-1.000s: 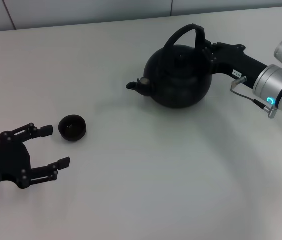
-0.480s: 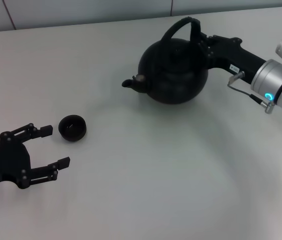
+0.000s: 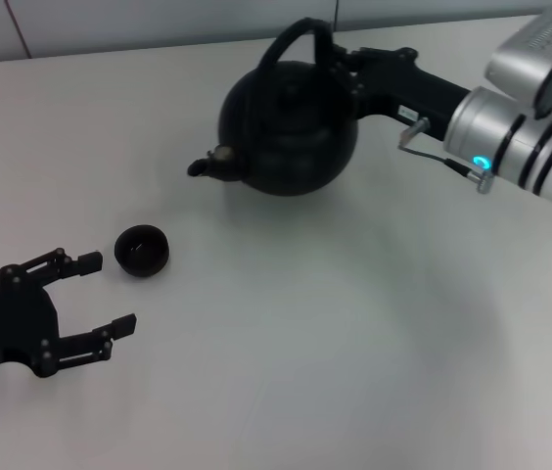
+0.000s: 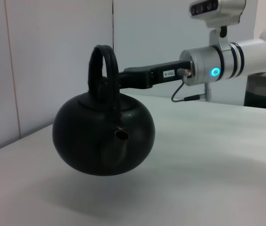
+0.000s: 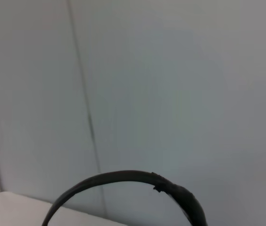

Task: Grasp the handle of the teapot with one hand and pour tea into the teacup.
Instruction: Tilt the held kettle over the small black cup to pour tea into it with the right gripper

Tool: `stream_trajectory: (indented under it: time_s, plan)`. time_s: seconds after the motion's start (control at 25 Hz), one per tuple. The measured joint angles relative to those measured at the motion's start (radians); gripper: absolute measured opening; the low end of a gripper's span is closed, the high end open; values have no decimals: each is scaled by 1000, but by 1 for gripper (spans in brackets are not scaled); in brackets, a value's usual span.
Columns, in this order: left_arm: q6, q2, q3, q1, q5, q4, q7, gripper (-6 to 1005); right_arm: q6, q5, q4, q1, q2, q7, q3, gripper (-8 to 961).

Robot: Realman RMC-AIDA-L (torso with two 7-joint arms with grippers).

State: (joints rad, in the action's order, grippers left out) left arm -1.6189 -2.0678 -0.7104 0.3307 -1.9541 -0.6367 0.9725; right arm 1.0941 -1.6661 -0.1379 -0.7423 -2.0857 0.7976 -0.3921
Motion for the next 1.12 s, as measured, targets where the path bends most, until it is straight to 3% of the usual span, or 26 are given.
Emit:
stream_trajectory:
  time_s: [0.52,1.12]
  plan:
    - [-6,0,-6,-13,1,0,0,840,-90,0,20,-97,-4,0,-100,82]
    - [-7,0,-4,-13,1,0,5,840,-118,-2,23,-124,-4,-44,-145,83]
